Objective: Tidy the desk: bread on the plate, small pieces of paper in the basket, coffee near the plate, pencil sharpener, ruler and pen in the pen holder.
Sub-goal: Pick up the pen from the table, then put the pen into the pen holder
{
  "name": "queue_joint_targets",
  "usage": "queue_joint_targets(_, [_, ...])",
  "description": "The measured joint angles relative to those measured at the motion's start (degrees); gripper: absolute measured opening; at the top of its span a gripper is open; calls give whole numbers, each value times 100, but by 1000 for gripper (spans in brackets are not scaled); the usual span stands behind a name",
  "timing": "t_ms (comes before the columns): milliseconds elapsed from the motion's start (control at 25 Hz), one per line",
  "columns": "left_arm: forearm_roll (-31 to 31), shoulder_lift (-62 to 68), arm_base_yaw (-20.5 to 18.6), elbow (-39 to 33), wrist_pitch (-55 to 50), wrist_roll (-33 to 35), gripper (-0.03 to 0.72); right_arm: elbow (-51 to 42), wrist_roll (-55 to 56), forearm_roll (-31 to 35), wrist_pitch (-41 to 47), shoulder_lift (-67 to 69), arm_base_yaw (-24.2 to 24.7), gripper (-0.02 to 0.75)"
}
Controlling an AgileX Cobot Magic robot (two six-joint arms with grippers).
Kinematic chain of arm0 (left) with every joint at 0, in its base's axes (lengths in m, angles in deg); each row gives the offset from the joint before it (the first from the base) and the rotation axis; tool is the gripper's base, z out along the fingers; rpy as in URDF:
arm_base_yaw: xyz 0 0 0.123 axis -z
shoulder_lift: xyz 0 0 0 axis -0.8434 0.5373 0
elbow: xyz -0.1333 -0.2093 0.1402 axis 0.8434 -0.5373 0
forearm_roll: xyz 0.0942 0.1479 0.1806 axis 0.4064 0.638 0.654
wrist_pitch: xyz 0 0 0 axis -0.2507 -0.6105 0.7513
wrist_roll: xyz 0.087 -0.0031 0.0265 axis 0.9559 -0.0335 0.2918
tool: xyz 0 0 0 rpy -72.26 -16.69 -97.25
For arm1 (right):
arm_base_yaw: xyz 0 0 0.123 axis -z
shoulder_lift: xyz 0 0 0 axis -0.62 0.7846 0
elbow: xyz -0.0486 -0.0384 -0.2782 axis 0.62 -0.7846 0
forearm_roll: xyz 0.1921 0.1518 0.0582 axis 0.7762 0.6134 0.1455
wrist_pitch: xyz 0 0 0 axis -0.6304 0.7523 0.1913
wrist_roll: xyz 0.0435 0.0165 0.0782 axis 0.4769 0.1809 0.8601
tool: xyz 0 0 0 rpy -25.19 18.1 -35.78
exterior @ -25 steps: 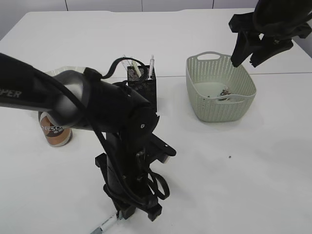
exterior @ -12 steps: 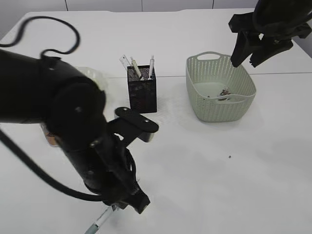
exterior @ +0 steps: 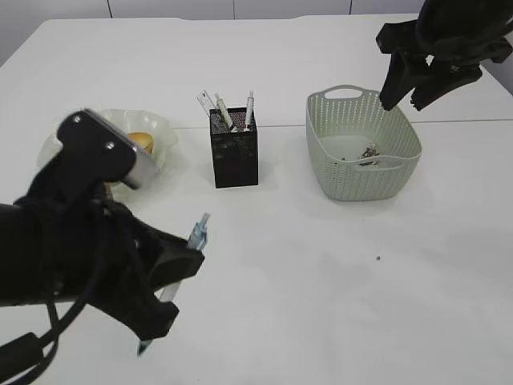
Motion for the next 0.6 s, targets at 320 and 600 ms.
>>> queue_joint_targets(320, [753,-158,-801,-53,2751,131,86,0,0,0,0,0,0,353])
queue_joint_targets(600, [413,828,-2051,359,4597,176,88,0,0,0,0,0,0,353])
